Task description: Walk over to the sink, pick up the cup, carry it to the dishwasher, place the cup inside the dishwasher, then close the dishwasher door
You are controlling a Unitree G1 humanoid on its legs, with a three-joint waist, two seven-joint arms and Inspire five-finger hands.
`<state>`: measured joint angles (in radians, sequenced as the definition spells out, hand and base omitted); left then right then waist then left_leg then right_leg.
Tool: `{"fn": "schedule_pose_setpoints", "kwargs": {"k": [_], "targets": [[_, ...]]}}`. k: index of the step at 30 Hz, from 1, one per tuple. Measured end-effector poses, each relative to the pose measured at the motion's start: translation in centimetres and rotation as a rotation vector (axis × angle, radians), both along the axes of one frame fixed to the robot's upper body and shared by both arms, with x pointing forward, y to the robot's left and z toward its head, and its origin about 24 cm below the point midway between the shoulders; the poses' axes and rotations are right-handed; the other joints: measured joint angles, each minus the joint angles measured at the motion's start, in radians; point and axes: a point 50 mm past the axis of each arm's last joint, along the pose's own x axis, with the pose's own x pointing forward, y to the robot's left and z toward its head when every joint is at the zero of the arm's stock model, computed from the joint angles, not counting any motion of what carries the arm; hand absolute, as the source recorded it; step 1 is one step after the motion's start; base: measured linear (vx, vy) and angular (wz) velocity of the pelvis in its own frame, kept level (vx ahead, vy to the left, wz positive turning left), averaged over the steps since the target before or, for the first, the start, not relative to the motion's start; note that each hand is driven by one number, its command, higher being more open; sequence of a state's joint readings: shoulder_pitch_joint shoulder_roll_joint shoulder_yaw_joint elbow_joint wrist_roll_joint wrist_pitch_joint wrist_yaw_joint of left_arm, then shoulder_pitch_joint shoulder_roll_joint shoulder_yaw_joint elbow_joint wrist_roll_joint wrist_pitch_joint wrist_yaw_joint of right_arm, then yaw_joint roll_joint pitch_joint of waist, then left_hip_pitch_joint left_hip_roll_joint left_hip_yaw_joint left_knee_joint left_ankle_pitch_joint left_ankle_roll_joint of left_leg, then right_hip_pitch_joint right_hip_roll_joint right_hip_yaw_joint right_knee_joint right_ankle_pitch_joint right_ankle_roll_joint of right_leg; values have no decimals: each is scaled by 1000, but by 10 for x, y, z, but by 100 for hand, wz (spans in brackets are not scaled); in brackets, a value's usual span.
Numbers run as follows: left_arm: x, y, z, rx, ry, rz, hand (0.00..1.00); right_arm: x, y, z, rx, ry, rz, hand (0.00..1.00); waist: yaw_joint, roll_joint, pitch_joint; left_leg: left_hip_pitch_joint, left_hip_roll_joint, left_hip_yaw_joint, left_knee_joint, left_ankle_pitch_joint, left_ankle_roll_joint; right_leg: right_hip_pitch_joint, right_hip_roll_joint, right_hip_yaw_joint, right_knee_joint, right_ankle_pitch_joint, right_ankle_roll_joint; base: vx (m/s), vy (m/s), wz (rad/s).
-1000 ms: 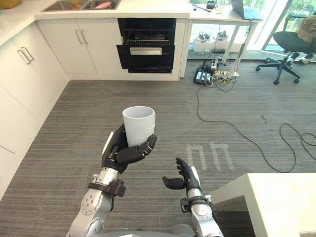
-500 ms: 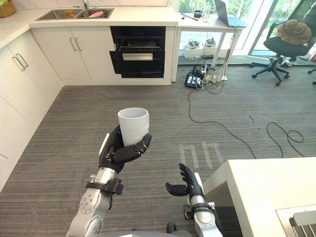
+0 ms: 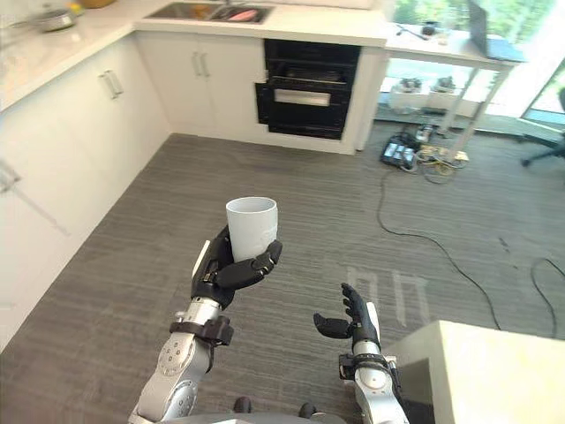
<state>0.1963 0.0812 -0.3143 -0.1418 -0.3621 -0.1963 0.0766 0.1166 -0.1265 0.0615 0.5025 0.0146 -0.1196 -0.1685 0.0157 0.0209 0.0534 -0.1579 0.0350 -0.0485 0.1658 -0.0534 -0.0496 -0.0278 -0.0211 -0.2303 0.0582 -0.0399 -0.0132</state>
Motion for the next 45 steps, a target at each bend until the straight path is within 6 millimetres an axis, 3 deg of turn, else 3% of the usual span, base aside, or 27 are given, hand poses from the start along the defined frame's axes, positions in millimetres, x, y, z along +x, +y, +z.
{"fn": "schedule_pose_setpoints", "kwargs": {"k": [2,4,5,9,12,14,15,16,18,20,23,24,25,26,27,29,30,31,32,34,36,38,39,40,41,42,45], "targets": [[0,4,4,-8,-12,23,30,6,-1,4,-3,-22,-11,90,-2,9,8,-24,44,121,26,-18,7,9,-12,-54,7,-9,6,-52,24,81],[1,5,5,-27,-17,37,30,13,-9,10,-28,-50,-34,90,-5,25,21,-35,120,312,73,-15,12,5,-45,-116,73,-57,28,21,80,88],[1,5,5,-27,-17,39,30,14,-10,11,-33,-56,-40,90,-1,25,23,-36,122,322,82,-16,19,-2,-57,-124,98,-72,35,62,138,56],[-2,11,2,-16,-1,61,30,32,-3,24,-19,-122,-26,90,19,19,28,-54,83,328,129,-59,45,-39,-118,-117,184,-127,71,94,147,8],[-7,8,-1,-23,12,47,30,35,1,26,-26,-131,-8,90,16,-2,39,-37,29,330,222,-168,76,-47,-218,-106,356,-229,118,157,179,11],[-10,6,0,-31,13,39,30,36,2,26,-31,-130,1,90,11,-4,40,-23,5,326,239,-194,85,-87,-258,-92,490,-235,112,227,170,19],[-11,5,2,-27,4,25,30,34,3,25,-31,-122,3,90,-3,-12,45,0,-20,303,239,-209,99,-125,-282,-48,610,-216,86,338,213,62],[-11,5,3,-17,-5,9,30,31,6,22,-24,-109,5,90,-18,-20,50,26,-37,268,232,-219,116,-178,-283,41,736,-182,71,311,157,72],[-11,4,3,-2,-8,-4,30,25,8,19,-10,-93,9,90,-32,-23,48,59,-39,225,213,-234,125,-227,-220,123,780,-238,71,335,82,72],[-11,5,4,4,-10,-3,30,24,12,18,1,-90,19,90,-32,-21,48,99,-40,193,175,-242,121,-294,-165,141,738,-269,55,358,28,56],[-9,2,6,4,-22,-17,30,24,12,19,2,-96,23,90,-44,-11,54,172,-37,127,111,-252,101,-398,-80,151,561,-253,63,434,-42,69],[-8,1,7,3,-28,-21,30,25,11,21,1,-105,26,90,-46,-13,52,200,-35,110,108,-275,64,-412,-46,167,454,-184,57,487,-104,90],[-8,0,3,6,-11,-29,30,22,8,21,-8,-106,23,90,-62,-3,45,229,-31,92,122,-301,27,-394,-36,172,439,-57,37,515,-105,73],[-8,-3,-1,-3,7,-31,30,21,5,21,-19,-104,26,90,-54,24,37,237,-4,86,128,-305,21,-386,-28,155,447,-54,43,547,-114,52],[-9,-6,-3,-8,19,-36,30,20,3,24,-26,-114,32,90,-52,58,27,232,36,84,168,-302,5,-357,0,128,441,-59,39,538,-116,18],[-8,-8,-3,-13,19,-40,30,18,5,29,-22,-134,37,90,-52,63,30,184,73,87,350,-263,-48,-283,28,104,400,-78,22,554,-166,20],[-8,-9,-2,-23,21,-37,30,13,7,35,-19,-160,42,90,-49,63,35,117,98,90,564,-171,-57,-203,41,101,359,-86,9,462,-152,8],[-9,-9,-3,-26,22,-39,30,9,9,40,-18,-184,45,90,-39,60,39,69,126,103,704,-125,-51,-140,46,104,327,-91,2,495,-134,-9],[-11,-11,1,-41,9,-39,30,8,11,49,-13,-225,41,90,-23,52,45,2,183,156,858,-160,-34,-46,56,118,267,-97,-6,404,-103,-17],[-12,-11,9,-51,-24,-48,30,11,13,58,-4,-277,33,90,-7,47,47,-77,213,188,878,-210,-16,16,54,130,209,-114,-4,295,-36,-24],[-11,-11,15,-71,-58,-51,30,18,13,65,-8,-318,34,90,8,57,46,-167,209,189,763,-252,-9,54,49,145,161,-155,-15,303,80,-23],[-11,-11,13,-69,-50,-52,30,20,12,58,-7,-290,27,90,11,48,52,-211,157,161,562,-252,-9,83,20,151,151,-178,3,275,208,-2],[-11,-11,12,-64,-41,-51,30,19,10,52,-12,-261,23,90,16,42,56,-223,107,127,401,-212,-21,96,-4,161,151,-208,13,265,256,-16],[-12,-8,11,-60,-36,-43,30,17,8,44,-17,-226,18,90,22,45,55,-220,79,100,277,-120,-28,105,-20,178,158,-235,37,272,285,-31],[-12,-6,9,-55,-31,-33,30,16,8,40,-18,-204,17,90,29,44,55,-200,72,103,260,-60,-30,110,-27,196,165,-250,46,323,310,-55],[-11,1,9,-43,-30,-9,30,15,12,34,-6,-174,22,90,34,33,59,-188,49,128,285,-43,9,118,-52,230,180,-279,57,356,315,-58],[-9,14,9,-23,-31,45,30,17,23,34,12,-172,73,90,33,5,71,-218,34,197,424,-187,50,70,-95,332,298,-315,120,381,324,-55]]}}
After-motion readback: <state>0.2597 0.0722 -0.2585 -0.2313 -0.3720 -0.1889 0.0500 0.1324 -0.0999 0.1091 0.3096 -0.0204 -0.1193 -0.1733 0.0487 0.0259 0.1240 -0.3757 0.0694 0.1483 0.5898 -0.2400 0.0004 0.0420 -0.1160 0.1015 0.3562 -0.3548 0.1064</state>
